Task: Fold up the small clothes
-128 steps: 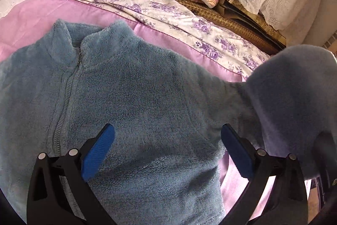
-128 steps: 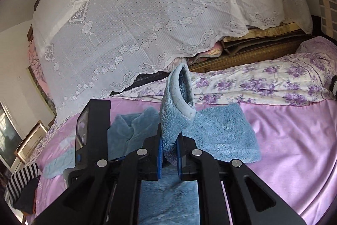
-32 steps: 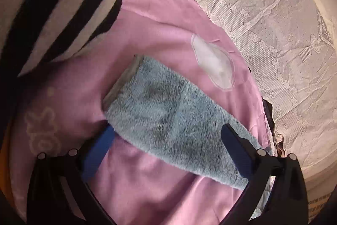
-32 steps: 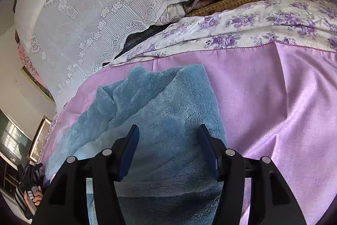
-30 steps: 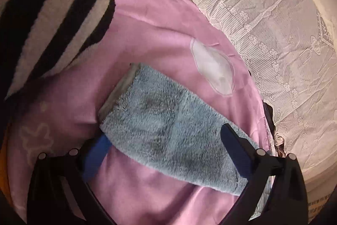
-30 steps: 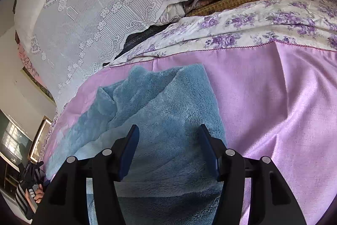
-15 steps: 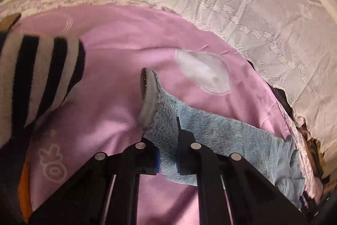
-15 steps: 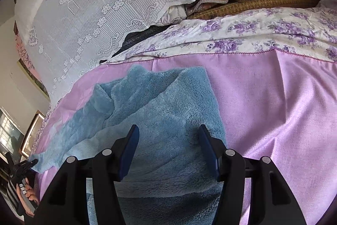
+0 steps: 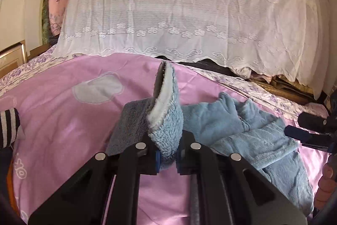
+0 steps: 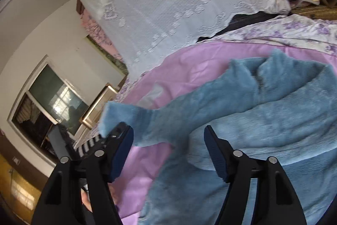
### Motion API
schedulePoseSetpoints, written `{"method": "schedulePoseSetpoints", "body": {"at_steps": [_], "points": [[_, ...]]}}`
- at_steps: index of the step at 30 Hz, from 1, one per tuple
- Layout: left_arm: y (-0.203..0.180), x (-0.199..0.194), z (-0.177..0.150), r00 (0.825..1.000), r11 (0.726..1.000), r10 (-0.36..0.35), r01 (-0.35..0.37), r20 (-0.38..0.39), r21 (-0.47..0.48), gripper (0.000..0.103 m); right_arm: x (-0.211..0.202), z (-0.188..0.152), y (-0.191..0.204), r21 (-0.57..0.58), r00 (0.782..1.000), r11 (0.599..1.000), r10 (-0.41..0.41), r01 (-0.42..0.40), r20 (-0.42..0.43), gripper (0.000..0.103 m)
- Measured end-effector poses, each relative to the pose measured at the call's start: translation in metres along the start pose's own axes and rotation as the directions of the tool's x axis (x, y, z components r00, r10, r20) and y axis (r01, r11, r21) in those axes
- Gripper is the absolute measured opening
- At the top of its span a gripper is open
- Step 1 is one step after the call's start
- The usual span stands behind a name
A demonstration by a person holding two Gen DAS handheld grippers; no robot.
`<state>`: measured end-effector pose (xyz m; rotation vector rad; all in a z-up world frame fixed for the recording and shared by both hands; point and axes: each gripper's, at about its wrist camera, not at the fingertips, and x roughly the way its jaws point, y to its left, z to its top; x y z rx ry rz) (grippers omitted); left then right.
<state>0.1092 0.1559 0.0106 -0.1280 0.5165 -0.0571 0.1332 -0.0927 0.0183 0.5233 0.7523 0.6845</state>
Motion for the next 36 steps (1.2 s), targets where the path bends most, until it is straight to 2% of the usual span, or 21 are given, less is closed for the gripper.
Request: {"method": "schedulePoseSetpoints", "body": {"at_steps": [2,4,8,13,19,23,26,28,30,31,33,34,36], "points": [[-0.019,0.003,-0.006,1.000,0.999,-0.023,0.024,-0.015,0.039,0.009,0.011,-0.004,0.015,0.011,0.998,0.999,0.046,-0.046,-0.031,0.074],[-0.036,0.006,-0.014,0.999,0.996,-0.039,0.041,-0.026,0.084,0.009,0.019,-0.007,0.020,0.035,0.997,0.998,0.059,-0.057,-0.056,0.074],[-0.066,0.007,-0.025,0.998,0.983,-0.063,0.068,-0.031,0.172,0.009,0.019,-0.008,0.004,0.120,0.994,0.990,0.086,-0.077,-0.070,0.074],[-0.096,0.005,-0.038,0.994,0.962,-0.097,0.104,-0.040,0.253,0.009,0.017,-0.004,-0.021,0.254,0.983,0.956,0.169,-0.145,-0.075,0.074],[-0.126,0.006,-0.053,0.995,0.934,-0.086,0.098,-0.049,0.345,0.009,0.027,-0.009,-0.025,0.292,0.974,0.944,0.195,-0.154,-0.117,0.074],[-0.134,0.007,-0.057,0.995,0.930,-0.081,0.094,-0.052,0.354,0.009,0.032,-0.010,-0.031,0.321,0.975,0.939,0.178,-0.127,-0.136,0.074],[-0.134,0.009,-0.056,0.997,0.934,-0.068,0.079,-0.045,0.349,0.009,0.035,-0.011,-0.038,0.335,0.978,0.938,0.147,-0.090,-0.150,0.051],[-0.131,0.009,-0.055,0.997,0.939,-0.066,0.078,-0.045,0.336,0.009,0.036,-0.011,-0.042,0.344,0.980,0.935,0.138,-0.081,-0.144,0.028],[-0.129,0.010,-0.054,0.996,0.942,-0.072,0.085,-0.052,0.323,0.013,0.038,-0.010,-0.046,0.361,0.978,0.928,0.154,-0.093,-0.144,0.013],[-0.129,0.010,-0.054,0.997,0.942,-0.066,0.079,-0.049,0.326,0.020,0.037,-0.011,-0.046,0.360,0.978,0.928,0.154,-0.095,-0.139,0.012],[-0.130,0.007,-0.056,0.997,0.939,-0.061,0.072,-0.043,0.337,0.048,0.033,-0.009,-0.047,0.339,0.984,0.937,0.132,-0.083,-0.122,0.010],[-0.131,0.004,-0.056,0.999,0.937,-0.047,0.054,-0.026,0.345,0.072,0.031,-0.007,-0.047,0.329,0.985,0.941,0.126,-0.083,-0.114,0.010],[-0.131,-0.009,-0.057,0.999,0.932,-0.033,0.020,0.030,0.362,0.088,0.023,-0.001,-0.049,0.310,0.988,0.947,0.122,-0.088,-0.091,0.010]]}}
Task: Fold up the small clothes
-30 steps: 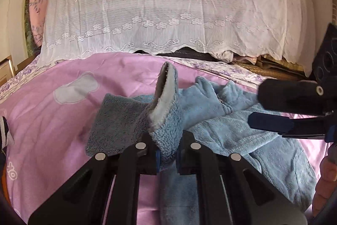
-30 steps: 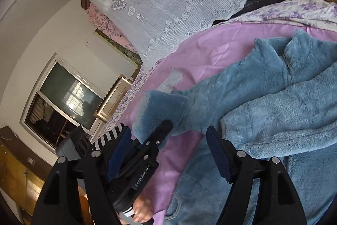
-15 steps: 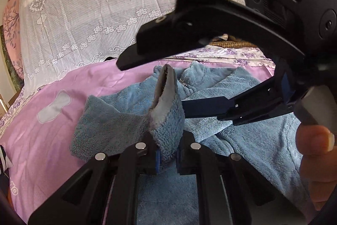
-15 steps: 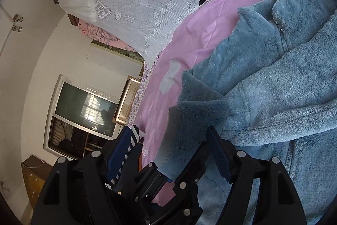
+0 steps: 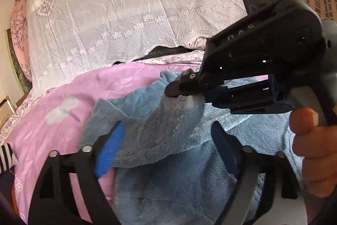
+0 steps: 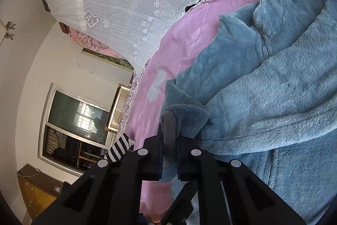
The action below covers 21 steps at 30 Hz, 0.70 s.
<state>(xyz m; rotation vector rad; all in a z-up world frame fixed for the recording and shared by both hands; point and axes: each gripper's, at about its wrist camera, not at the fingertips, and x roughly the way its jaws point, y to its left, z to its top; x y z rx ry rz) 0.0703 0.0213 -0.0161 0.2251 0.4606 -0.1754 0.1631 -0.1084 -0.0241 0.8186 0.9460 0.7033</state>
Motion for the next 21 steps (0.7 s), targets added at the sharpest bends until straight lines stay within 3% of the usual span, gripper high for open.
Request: {"method": "schedulePoseSetpoints", "body": {"at_steps": [5,9,13,15,21], "points": [[0.026,-0.017,0.000,0.999,0.998,0.020,-0.018,0.029,-0.056,0.095,-0.033,0.021,-0.010,-0.017,0.995,0.999,-0.036,0.038,0.092,0.010],[0.057,0.005,-0.009,0.993,0.987,0.108,-0.113,-0.052,-0.114,0.095,-0.060,0.039,-0.033,0.018,0.986,0.997,-0.078,0.076,0.151,0.010],[0.083,0.039,-0.020,0.965,0.966,0.168,-0.202,-0.201,-0.163,0.095,-0.084,0.053,-0.068,0.080,0.968,0.986,-0.162,0.149,0.191,0.010],[0.088,0.049,-0.025,0.951,0.962,0.165,-0.214,-0.263,-0.170,0.095,-0.090,0.057,-0.085,0.102,0.954,0.974,-0.217,0.200,0.205,0.010],[0.086,0.076,-0.039,0.893,0.958,0.222,-0.274,-0.391,-0.082,0.095,-0.096,0.067,-0.128,0.187,0.936,0.951,-0.285,0.248,0.209,0.010]]}}
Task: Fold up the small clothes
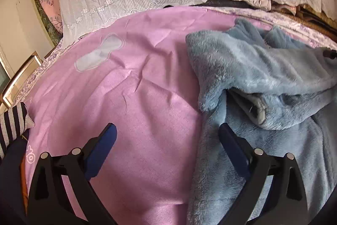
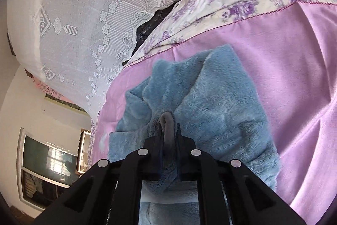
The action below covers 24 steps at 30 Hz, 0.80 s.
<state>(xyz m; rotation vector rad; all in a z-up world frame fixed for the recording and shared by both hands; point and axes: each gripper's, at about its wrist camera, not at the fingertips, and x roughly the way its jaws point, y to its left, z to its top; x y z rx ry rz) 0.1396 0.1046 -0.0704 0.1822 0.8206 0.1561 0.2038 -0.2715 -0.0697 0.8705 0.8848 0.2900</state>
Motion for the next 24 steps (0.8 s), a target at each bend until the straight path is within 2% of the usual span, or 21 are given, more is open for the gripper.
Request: {"method": "schedulePoseSetpoints", "body": {"at_steps": [3,7,9,10,12,13,15,17,20,21,22,23,24], "points": [[-0.003,0.004,-0.002,1.000,1.000,0.014,-0.013,-0.018,0.017,0.095,0.006,0.004,-0.011,0.016,0.999,0.999,-0.037,0.037,-0.019,0.010],[0.006,-0.018,0.005,0.998,1.000,0.022,-0.021,0.063,-0.018,0.095,-0.013,0.006,-0.013,0.004,0.984,0.988,-0.154,0.155,0.094,0.013],[0.010,-0.030,0.013,0.995,0.999,0.010,-0.006,0.103,-0.040,0.095,-0.027,0.007,-0.004,-0.017,0.980,0.990,-0.136,0.140,0.142,0.013],[0.011,-0.035,0.018,0.993,0.998,-0.024,0.029,0.116,-0.047,0.095,-0.032,0.006,0.003,-0.039,0.982,0.993,-0.108,0.115,0.153,0.013],[0.008,-0.037,0.029,0.989,0.995,-0.087,0.093,0.121,-0.042,0.095,-0.034,0.000,0.023,-0.112,0.990,0.992,-0.048,0.063,0.131,0.013],[0.005,-0.036,0.034,0.989,0.994,-0.093,0.098,0.118,-0.039,0.095,-0.031,-0.004,0.032,-0.143,0.994,0.989,-0.021,0.036,0.107,0.013],[-0.004,-0.026,0.043,0.991,0.995,-0.086,0.090,0.104,-0.030,0.095,-0.020,-0.013,0.046,-0.184,0.999,0.983,0.013,-0.004,0.050,0.013],[-0.009,-0.009,0.048,0.995,0.997,-0.066,0.069,0.073,-0.034,0.095,-0.006,-0.021,0.055,-0.213,1.000,0.977,0.013,-0.014,-0.005,0.014],[-0.008,0.021,0.044,0.997,0.996,-0.077,0.076,-0.014,-0.054,0.097,0.015,-0.031,0.051,-0.248,0.997,0.967,-0.069,0.057,-0.040,0.016],[-0.005,0.030,0.041,0.996,0.995,-0.083,0.080,-0.044,-0.062,0.098,0.022,-0.031,0.045,-0.249,0.993,0.964,-0.107,0.091,-0.048,0.020],[-0.002,0.038,0.039,0.992,0.993,-0.099,0.094,-0.076,-0.074,0.099,0.027,-0.029,0.037,-0.237,0.989,0.963,-0.140,0.124,-0.051,0.019],[0.001,0.044,0.037,0.986,0.988,-0.132,0.122,-0.101,-0.094,0.099,0.030,-0.028,0.028,-0.226,0.985,0.963,-0.163,0.147,-0.053,0.016],[0.006,0.047,0.036,0.980,0.981,-0.165,0.151,-0.112,-0.124,0.099,0.032,-0.024,0.019,-0.218,0.983,0.963,-0.176,0.160,-0.052,0.000]]}}
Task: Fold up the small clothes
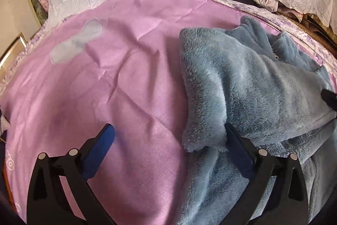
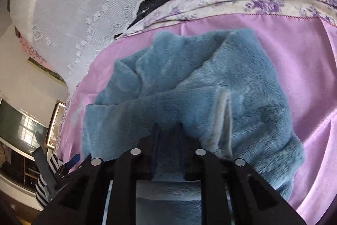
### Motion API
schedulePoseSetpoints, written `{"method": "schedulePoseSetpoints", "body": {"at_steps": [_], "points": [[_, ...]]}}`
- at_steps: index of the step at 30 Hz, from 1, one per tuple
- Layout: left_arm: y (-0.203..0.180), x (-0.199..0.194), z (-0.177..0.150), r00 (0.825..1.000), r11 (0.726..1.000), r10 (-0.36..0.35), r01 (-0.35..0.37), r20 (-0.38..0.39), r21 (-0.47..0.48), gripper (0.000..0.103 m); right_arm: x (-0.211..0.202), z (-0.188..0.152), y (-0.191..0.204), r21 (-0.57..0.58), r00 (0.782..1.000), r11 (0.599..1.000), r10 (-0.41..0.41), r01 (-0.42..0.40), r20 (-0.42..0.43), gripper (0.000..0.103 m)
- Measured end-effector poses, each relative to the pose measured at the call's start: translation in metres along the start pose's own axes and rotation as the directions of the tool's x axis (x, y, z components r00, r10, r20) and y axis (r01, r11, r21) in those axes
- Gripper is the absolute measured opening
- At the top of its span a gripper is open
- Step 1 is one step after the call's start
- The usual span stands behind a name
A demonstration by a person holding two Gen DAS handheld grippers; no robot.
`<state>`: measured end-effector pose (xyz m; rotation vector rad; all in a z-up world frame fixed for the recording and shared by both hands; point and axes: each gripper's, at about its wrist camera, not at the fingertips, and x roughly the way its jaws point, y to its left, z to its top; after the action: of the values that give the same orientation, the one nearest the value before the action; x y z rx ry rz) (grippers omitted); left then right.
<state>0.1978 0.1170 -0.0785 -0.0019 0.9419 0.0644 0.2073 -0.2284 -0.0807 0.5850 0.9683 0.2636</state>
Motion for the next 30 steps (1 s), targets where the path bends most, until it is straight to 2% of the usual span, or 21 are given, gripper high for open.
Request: {"method": "schedulePoseSetpoints", "body": {"at_steps": [1,2,4,7,10,11,13,15,19,21,22,23,24,25,27,30], "points": [[0.004,0.000,0.001,1.000,1.000,-0.021,0.021,-0.005,-0.019,0.099,0.001,0.002,-0.008,0.012,1.000,1.000,-0.011,0.011,0.004,0.000],[0.006,0.000,0.000,1.000,0.999,-0.030,0.030,-0.005,-0.025,0.099,0.000,0.003,-0.015,0.033,1.000,0.999,0.013,-0.013,0.009,0.000],[0.006,-0.006,-0.003,1.000,1.000,-0.021,0.022,0.018,-0.021,0.099,-0.006,0.004,-0.022,0.072,0.999,0.997,0.033,-0.034,0.016,0.000],[0.006,-0.037,-0.005,0.991,1.000,0.004,-0.003,0.133,-0.005,0.099,-0.025,0.001,-0.010,0.033,0.997,0.999,-0.018,0.016,0.072,0.006],[0.006,-0.059,-0.004,0.977,0.998,0.055,-0.062,0.208,0.026,0.099,-0.042,-0.003,0.013,-0.044,0.995,0.999,0.024,-0.020,0.098,0.008],[0.007,-0.060,-0.004,0.975,0.996,0.069,-0.077,0.212,0.032,0.099,-0.046,-0.005,0.020,-0.062,0.994,0.998,0.036,-0.030,0.101,0.011],[0.011,-0.058,-0.009,0.977,0.995,0.066,-0.079,0.201,0.056,0.099,-0.048,-0.009,0.031,-0.087,0.994,0.995,0.049,-0.041,0.094,0.025],[0.012,-0.054,-0.014,0.982,0.992,0.055,-0.075,0.182,0.104,0.099,-0.045,-0.013,0.036,-0.106,0.996,0.993,0.059,-0.052,0.069,0.026],[0.001,-0.046,-0.020,0.974,0.973,0.112,-0.148,0.197,0.175,0.099,-0.031,-0.016,0.025,-0.077,0.999,0.997,0.028,-0.026,0.031,0.026],[-0.006,-0.040,-0.021,0.973,0.964,0.126,-0.166,0.194,0.207,0.099,-0.026,-0.014,0.008,-0.039,1.000,0.999,-0.014,0.015,0.027,0.022],[-0.010,-0.037,-0.022,0.963,0.951,0.172,-0.217,0.207,0.219,0.099,-0.024,-0.013,-0.001,-0.027,0.999,0.999,-0.028,0.028,0.027,0.013],[-0.011,-0.033,-0.023,0.946,0.933,0.239,-0.287,0.220,0.216,0.099,-0.021,-0.012,-0.010,-0.016,0.999,0.999,-0.035,0.035,0.023,0.004],[-0.010,-0.026,-0.020,0.926,0.913,0.313,-0.355,0.213,0.202,0.099,-0.020,-0.011,-0.017,-0.001,0.999,0.999,-0.034,0.034,0.022,0.000],[-0.005,-0.017,-0.017,0.921,0.908,0.345,-0.376,0.180,0.184,0.099,-0.020,-0.010,-0.021,0.019,1.000,1.000,-0.008,0.007,0.020,0.000],[0.012,-0.014,-0.012,0.952,0.947,0.284,-0.297,0.110,0.122,0.099,-0.020,-0.011,-0.023,0.036,1.000,0.999,0.006,-0.007,0.020,0.000],[0.030,-0.020,-0.013,0.969,0.971,0.227,-0.232,0.093,0.051,0.099,-0.025,-0.015,-0.013,-0.004,0.999,1.000,-0.027,0.027,0.042,0.002]]}}
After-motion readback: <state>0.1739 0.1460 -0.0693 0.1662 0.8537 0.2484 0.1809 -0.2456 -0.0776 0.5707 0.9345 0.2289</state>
